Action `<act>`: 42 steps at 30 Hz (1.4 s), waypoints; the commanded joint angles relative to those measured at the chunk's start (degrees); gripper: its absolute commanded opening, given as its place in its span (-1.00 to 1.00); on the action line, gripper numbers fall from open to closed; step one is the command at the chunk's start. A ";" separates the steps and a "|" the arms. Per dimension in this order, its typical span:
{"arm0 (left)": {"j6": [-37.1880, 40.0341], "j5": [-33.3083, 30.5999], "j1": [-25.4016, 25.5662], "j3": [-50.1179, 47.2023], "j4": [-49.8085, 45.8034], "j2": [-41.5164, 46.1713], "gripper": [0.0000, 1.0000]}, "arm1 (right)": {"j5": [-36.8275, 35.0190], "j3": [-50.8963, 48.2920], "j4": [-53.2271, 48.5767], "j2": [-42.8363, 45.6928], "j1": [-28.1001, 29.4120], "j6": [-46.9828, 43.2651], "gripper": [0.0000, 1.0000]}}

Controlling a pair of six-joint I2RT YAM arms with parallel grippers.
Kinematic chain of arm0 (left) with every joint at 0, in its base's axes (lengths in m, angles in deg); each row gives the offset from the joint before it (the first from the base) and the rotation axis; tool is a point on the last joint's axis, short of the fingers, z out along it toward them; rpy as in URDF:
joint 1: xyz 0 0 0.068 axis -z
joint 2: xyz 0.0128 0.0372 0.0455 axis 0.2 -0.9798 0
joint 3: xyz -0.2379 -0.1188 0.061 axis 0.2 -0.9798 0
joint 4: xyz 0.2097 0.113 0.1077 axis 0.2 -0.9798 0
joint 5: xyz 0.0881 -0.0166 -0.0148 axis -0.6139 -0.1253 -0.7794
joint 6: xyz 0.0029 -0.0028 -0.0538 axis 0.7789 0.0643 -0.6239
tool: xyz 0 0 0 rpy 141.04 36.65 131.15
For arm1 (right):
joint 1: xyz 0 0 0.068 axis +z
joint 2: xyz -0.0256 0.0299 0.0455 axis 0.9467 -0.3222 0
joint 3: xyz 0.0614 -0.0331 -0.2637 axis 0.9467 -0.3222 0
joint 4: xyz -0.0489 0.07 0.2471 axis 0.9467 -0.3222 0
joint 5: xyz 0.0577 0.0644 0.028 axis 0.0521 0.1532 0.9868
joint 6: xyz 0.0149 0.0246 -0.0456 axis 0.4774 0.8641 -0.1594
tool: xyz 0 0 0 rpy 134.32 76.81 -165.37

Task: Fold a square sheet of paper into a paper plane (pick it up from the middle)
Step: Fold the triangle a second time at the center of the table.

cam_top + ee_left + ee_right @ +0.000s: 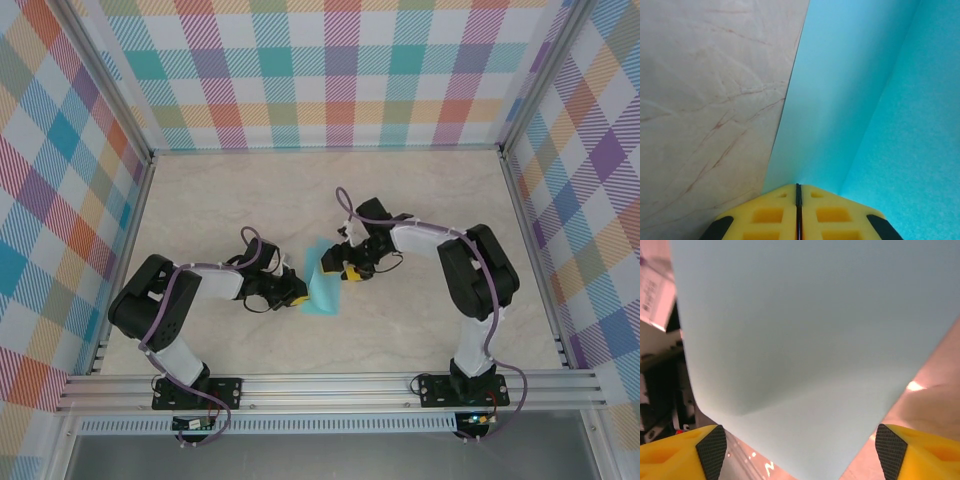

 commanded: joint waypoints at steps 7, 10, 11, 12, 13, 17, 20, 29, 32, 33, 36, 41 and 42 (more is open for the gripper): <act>0.96 1.45 0.27 1.06 1.09 0.58 -0.79 | -4.23 0.77 2.97 -0.58 0.15 4.00 0.06; 0.96 1.89 0.27 1.16 1.31 0.71 -0.77 | -4.17 2.19 3.17 -2.58 0.24 4.62 -0.05; 0.96 2.06 0.24 1.16 1.45 0.83 -0.76 | -4.08 2.87 3.20 -3.38 0.22 4.78 -0.07; 0.96 2.33 0.29 1.13 1.72 0.97 -0.75 | -4.23 3.50 2.99 -4.22 0.30 4.96 -0.10; 0.98 2.60 0.29 1.17 1.92 1.15 -0.74 | -4.34 4.04 2.79 -4.95 0.31 5.04 -0.12; -0.23 4.63 0.29 0.33 4.98 3.00 -0.64 | -4.85 5.42 2.11 -7.29 0.46 5.52 -0.16; -1.76 6.16 0.42 -0.31 8.30 4.57 -0.55 | -5.46 5.69 1.76 -8.05 0.48 5.70 -0.17; -4.29 7.49 2.45 0.56 14.65 4.14 -0.40 | -5.51 6.05 1.16 -8.71 0.57 6.30 -0.17; -5.18 6.76 3.75 1.92 16.02 1.53 -0.41 | -5.23 5.97 1.52 -7.72 0.59 6.86 -0.17; -5.49 6.27 3.96 2.25 16.41 0.74 -0.43 | -5.26 5.97 1.56 -6.98 0.50 7.17 -0.17; -6.31 4.87 3.99 2.65 17.12 -0.39 -0.46 | -6.11 4.70 2.62 -3.90 0.26 8.36 -0.16; -7.65 3.61 4.07 3.01 18.10 -1.56 -0.45 | -8.81 -0.27 4.20 2.03 -0.35 11.04 -0.07; -7.63 3.39 4.07 2.92 18.06 -1.55 -0.44 | -9.18 -1.99 5.24 3.48 -0.47 11.77 -0.03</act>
